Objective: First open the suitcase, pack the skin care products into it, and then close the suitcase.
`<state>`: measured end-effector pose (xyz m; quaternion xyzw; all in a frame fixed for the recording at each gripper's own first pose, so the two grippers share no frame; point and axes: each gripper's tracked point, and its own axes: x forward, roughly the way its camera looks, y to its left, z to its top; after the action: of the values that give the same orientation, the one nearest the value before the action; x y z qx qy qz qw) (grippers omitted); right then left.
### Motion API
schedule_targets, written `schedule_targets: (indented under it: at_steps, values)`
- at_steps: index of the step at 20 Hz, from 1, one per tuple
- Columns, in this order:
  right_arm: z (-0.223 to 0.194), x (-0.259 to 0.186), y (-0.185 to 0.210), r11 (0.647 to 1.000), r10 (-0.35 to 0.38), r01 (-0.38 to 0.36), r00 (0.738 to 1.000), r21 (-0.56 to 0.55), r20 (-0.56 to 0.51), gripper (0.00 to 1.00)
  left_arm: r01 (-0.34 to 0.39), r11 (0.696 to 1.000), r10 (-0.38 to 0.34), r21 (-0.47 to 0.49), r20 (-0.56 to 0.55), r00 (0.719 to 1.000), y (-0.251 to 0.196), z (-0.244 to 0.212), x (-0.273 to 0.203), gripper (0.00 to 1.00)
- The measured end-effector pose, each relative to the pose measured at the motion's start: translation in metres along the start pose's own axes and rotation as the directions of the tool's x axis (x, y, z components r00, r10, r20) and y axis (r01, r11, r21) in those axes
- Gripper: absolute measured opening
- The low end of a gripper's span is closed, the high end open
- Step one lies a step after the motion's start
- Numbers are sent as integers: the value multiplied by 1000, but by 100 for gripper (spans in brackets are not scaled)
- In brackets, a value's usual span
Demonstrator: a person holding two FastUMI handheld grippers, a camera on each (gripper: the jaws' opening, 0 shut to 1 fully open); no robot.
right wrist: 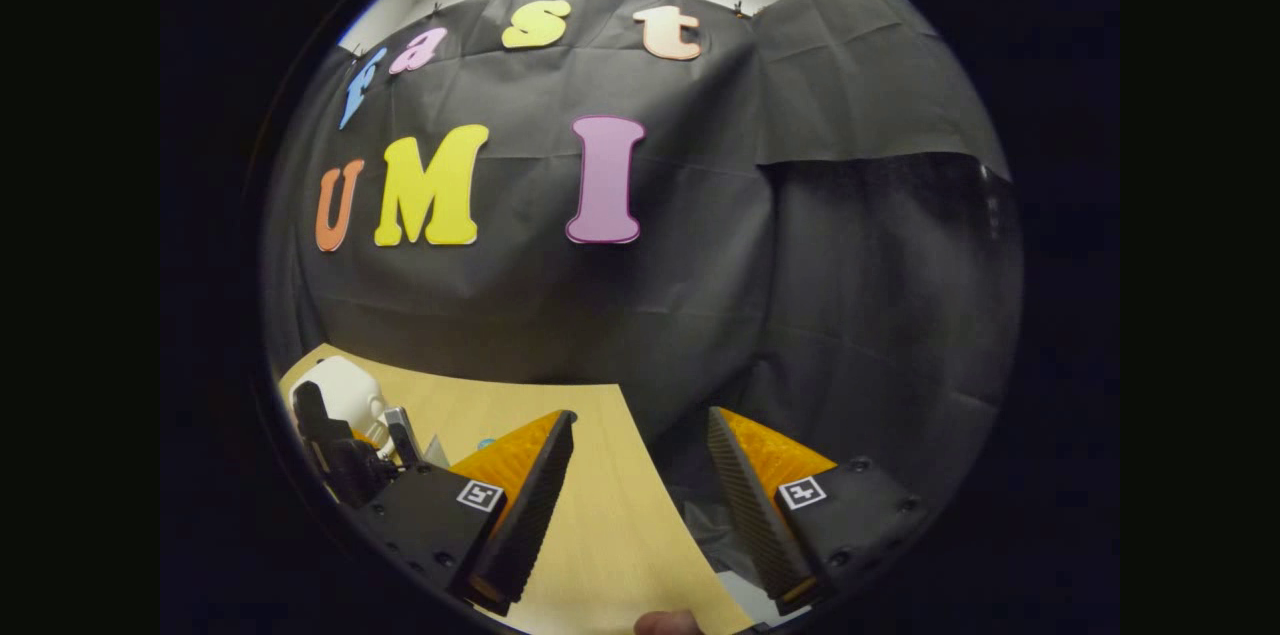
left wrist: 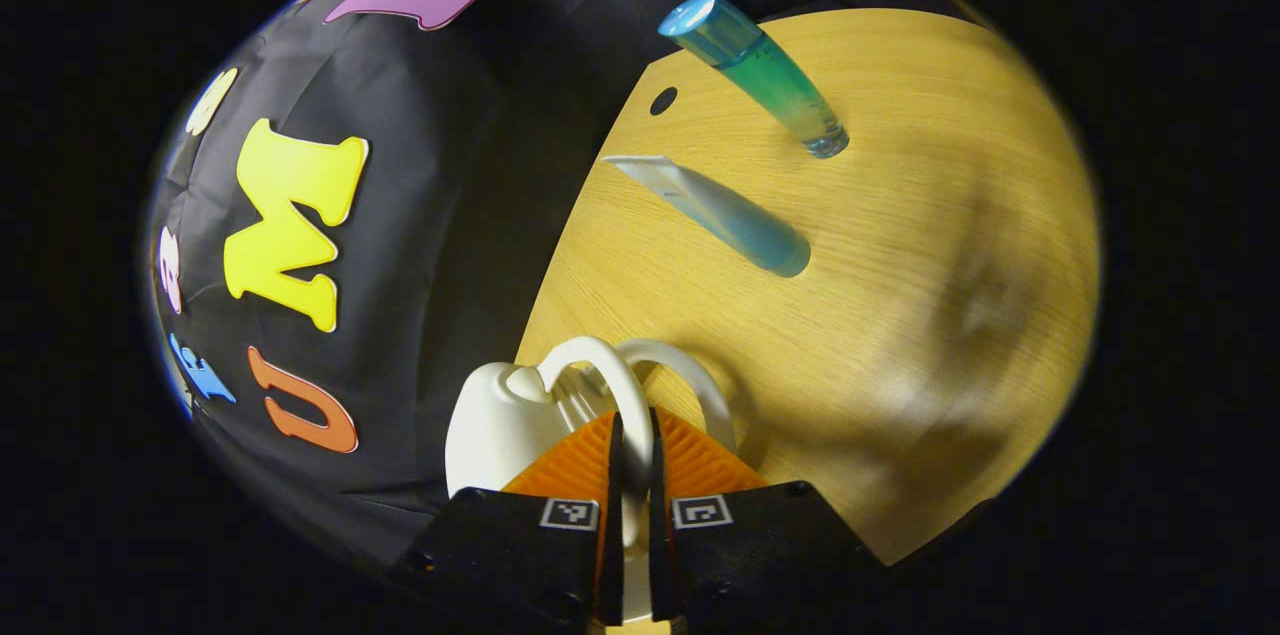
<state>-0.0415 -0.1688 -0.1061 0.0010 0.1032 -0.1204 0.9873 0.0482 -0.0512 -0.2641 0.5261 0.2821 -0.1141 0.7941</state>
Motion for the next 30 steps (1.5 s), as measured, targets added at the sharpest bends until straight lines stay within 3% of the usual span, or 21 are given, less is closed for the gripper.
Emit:
schedule_targets:
  at_steps: [3,6,8,11,14,16,18,20,22,26,28,30]
  values:
    - [10,-6,1,1000,-22,22,999,1,25,81,33,991,-31,-130,23,999,21,-1,-26,6]
    - [20,-7,14,1000,-17,17,999,6,42,81,-33,978,61,-207,133,989,84,7,-57,3]
    - [27,-8,34,1000,8,-8,999,-1,50,81,-49,951,108,-307,179,978,125,-2,-76,3]
    - [44,-15,72,997,71,-69,995,-22,76,81,-84,883,209,-461,227,951,198,-40,-104,3]
    - [61,-20,112,990,135,-132,986,-44,97,81,-114,759,325,-641,222,919,273,-124,-97,3]
    - [67,-26,138,984,175,-170,979,-58,101,81,-110,648,381,-754,195,904,308,-192,-85,3]
    - [72,-31,165,974,216,-208,971,-88,98,81,-71,518,399,-852,168,902,322,-260,-64,3]
    - [77,-35,192,962,257,-245,962,-123,97,81,-36,398,377,-917,128,917,318,-320,-27,3]
    - [80,-40,217,948,294,-277,951,-160,93,81,-18,301,332,-954,87,939,295,-370,27,3]
    - [71,-38,257,922,344,-329,938,-205,43,82,49,40,203,-998,57,978,225,-421,111,3]
    - [74,-33,272,913,355,-340,934,-224,33,81,82,-40,163,-996,74,984,196,-426,136,3]
    - [78,-27,284,908,364,-347,931,-233,32,81,105,-84,130,-991,93,987,181,-430,148,3]
